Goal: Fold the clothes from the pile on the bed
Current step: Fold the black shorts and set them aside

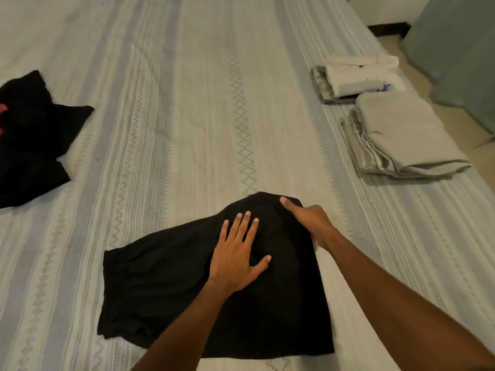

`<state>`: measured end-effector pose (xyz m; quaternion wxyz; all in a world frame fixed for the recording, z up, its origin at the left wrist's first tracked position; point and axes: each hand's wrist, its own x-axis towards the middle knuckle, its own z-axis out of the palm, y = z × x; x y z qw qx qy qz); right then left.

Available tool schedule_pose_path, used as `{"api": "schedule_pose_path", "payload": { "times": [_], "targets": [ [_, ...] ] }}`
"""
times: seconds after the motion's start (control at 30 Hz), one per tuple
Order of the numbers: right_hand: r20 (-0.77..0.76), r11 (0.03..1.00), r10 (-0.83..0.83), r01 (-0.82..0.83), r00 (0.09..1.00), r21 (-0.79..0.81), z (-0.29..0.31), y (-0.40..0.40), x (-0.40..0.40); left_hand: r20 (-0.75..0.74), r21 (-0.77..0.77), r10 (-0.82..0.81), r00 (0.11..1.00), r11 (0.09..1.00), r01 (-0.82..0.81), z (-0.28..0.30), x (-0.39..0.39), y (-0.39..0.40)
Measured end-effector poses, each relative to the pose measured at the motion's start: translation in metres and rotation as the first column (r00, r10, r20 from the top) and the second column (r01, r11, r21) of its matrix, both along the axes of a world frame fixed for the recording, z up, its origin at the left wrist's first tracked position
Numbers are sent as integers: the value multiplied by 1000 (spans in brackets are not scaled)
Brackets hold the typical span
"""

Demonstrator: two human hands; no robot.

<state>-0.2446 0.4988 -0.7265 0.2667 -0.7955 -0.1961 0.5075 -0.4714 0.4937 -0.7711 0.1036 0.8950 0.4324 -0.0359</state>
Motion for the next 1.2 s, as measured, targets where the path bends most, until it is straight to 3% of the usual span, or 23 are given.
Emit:
{"api": "schedule_pose_path", "payload": {
  "times": [0.07,0.13,0.23,0.33,0.6,0.7,0.77,0.83,0.87,0.9,1.0,1.1,1.2],
  "targets": [
    [-247,997,51,-36,968,66,-1,18,10,2,-1,-9,1000,1000,9,-11,3,-1],
    [-326,975,25,49,945,217,-7,25,21,3,0,-1,1000,1000,1,-15,3,-3],
    [-154,908,-111,163,982,386,-22,20,31,-14,7,3,1000,1000,-3,-18,3,-4],
    [-71,885,-104,125,992,448,-38,13,28,-52,3,10,999,1000,-9,-18,4,-3],
    [-10,940,59,-52,998,338,-37,16,30,-111,-34,24,994,999,-28,-18,7,-1],
    [135,945,214,-240,967,223,-27,29,30,-146,-68,19,989,997,-29,-13,8,0],
    [357,882,391,-456,849,117,-17,44,25,-108,-100,1,994,995,-12,-8,6,1],
    [625,693,572,-720,531,-22,-13,58,13,44,-110,38,998,993,-33,-2,1,4],
    [675,585,625,-807,392,-73,-13,62,5,136,-119,99,986,989,-83,4,-2,8],
    [673,504,669,-858,314,-101,-13,67,-4,196,-110,170,966,982,-151,9,-9,14],
    [639,393,742,-904,203,-169,-14,79,-20,139,-6,283,949,959,-285,15,-39,41],
    [583,296,804,-928,115,-226,-5,82,-35,18,-112,265,964,959,-262,25,-67,68],
    [639,349,741,-932,207,-102,12,67,-40,-23,-294,185,982,938,-183,44,-76,87]
  ]
}}
